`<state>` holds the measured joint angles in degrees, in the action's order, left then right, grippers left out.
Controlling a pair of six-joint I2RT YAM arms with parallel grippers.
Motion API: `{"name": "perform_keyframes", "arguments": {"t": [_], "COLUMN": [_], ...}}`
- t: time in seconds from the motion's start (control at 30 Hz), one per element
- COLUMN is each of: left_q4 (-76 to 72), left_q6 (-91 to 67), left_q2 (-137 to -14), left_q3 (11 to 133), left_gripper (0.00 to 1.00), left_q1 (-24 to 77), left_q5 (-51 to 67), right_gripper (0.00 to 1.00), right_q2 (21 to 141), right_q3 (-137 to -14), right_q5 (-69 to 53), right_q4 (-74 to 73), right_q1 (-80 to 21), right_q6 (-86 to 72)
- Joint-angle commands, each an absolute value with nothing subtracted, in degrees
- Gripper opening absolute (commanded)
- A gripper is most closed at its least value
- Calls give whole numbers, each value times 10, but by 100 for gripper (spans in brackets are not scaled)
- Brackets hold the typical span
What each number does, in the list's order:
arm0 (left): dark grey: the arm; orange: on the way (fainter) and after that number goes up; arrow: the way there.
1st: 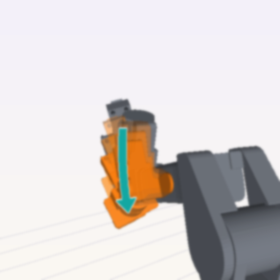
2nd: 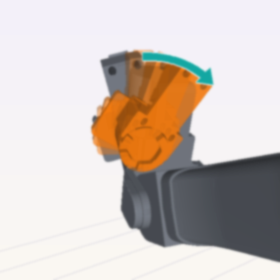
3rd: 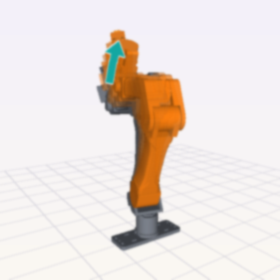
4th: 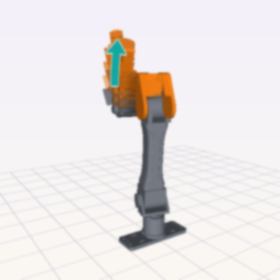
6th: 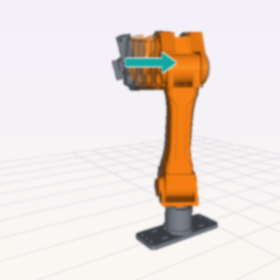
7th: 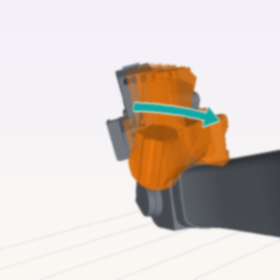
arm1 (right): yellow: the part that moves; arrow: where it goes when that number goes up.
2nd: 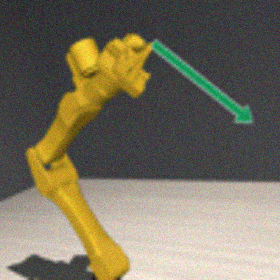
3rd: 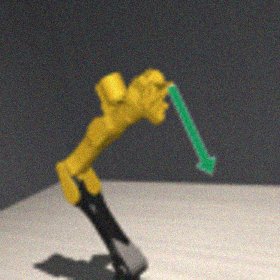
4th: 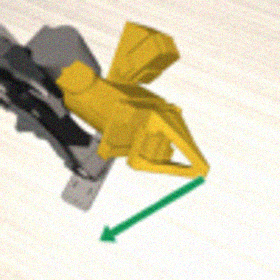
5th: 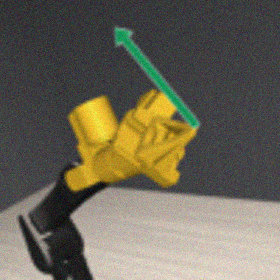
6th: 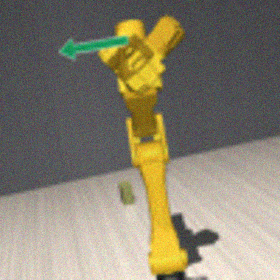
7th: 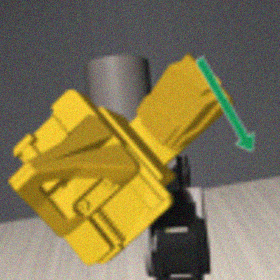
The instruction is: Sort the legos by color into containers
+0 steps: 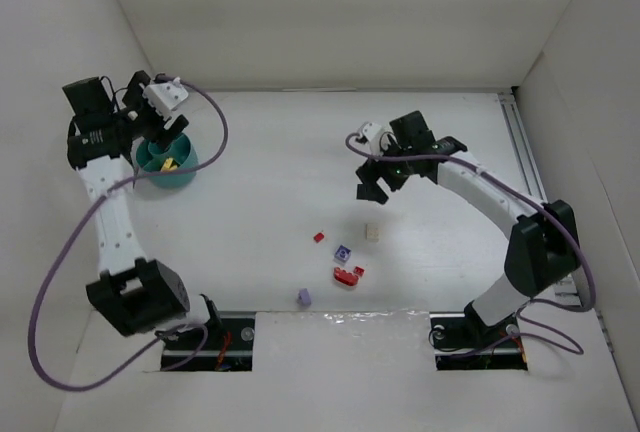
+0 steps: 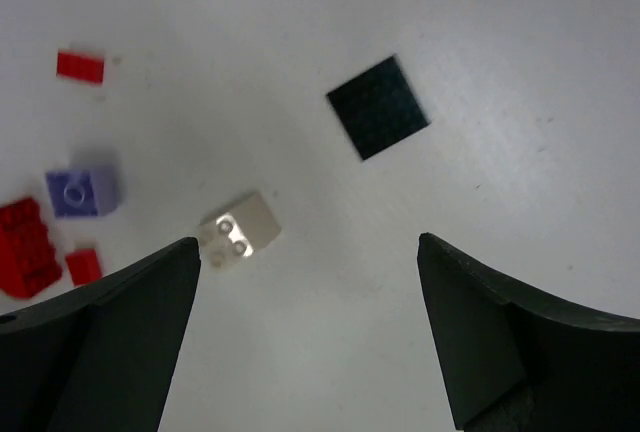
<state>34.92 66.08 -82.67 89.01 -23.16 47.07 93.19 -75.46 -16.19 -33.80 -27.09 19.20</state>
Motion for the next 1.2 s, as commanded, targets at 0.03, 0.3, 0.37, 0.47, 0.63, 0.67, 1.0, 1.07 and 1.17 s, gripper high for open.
{"name": "perform_keyframes", "arguments": {"t": [0.03, 0.3, 0.37, 0.47, 0.63, 0.67, 1.0, 1.07, 1.17], "left_q4": [217, 165, 160, 165, 165, 165, 160, 155, 142], "left_q6": [477, 360, 309, 287, 293, 300, 306, 311, 311], "left_q2": [-710, -598, -586, -569, -517, -510, -469, -469, -469], "left_q3": [795, 666, 656, 635, 594, 587, 547, 547, 541], "left_gripper": [75, 78, 78, 78, 78, 78, 79, 79, 79], "left_q1": [-199, -135, -135, -135, -135, -135, -135, -135, -135], "left_q5": [509, 421, 403, 389, 367, 367, 345, 350, 350], "right_gripper": [92, 85, 83, 78, 74, 73, 69, 69, 69], "right_q2": [851, 829, 849, 881, 875, 883, 990, 1002, 1021], "right_q3": [-697, -642, -655, -675, -652, -652, -693, -700, -712], "right_q5": [-208, -228, -243, -262, -219, -211, -148, -134, -117], "right_q4": [-437, -461, -454, -454, -408, -403, -427, -442, -454], "right_q1": [-320, -456, -479, -495, -559, -566, -614, -614, -614], "right_q6": [339, 358, 295, 224, 181, 165, 70, 63, 52]}}
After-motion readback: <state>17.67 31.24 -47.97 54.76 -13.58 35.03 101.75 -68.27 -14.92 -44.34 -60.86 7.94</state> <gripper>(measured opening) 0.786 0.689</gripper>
